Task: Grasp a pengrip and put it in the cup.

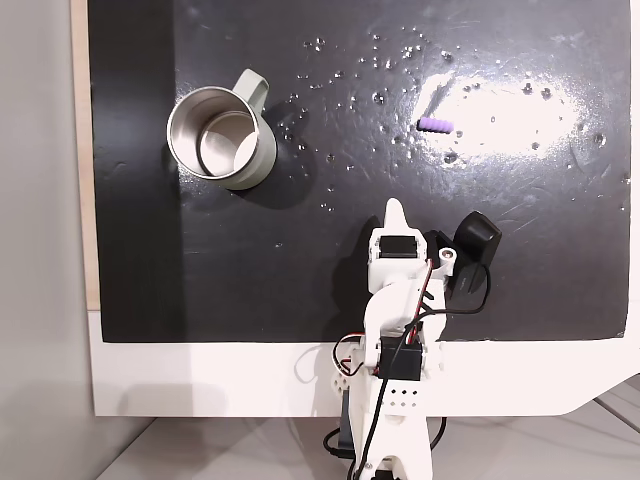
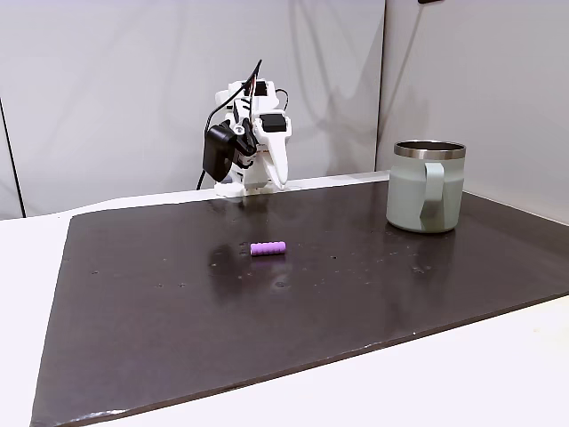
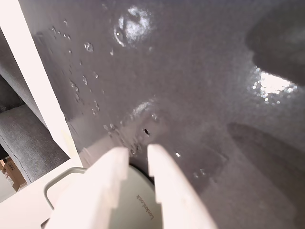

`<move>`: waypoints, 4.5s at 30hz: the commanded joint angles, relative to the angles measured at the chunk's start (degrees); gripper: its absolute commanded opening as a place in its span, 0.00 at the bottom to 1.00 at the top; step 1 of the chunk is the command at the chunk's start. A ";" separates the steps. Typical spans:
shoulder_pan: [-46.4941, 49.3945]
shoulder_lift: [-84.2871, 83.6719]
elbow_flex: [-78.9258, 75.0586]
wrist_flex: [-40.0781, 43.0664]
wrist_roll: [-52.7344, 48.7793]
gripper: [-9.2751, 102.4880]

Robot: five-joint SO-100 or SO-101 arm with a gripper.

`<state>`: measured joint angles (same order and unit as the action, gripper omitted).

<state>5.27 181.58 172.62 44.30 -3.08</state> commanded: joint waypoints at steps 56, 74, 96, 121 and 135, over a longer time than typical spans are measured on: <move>18.37 -58.62 -69.61 14.68 -20.57 0.11; 21.01 -81.21 -77.78 16.61 -13.97 0.11; 13.27 -100.02 -91.85 21.36 -6.94 0.24; 8.61 -119.27 -105.82 31.73 0.26 0.23; 10.99 -119.88 -106.96 33.93 0.35 0.08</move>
<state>15.73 61.44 68.47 76.99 -2.72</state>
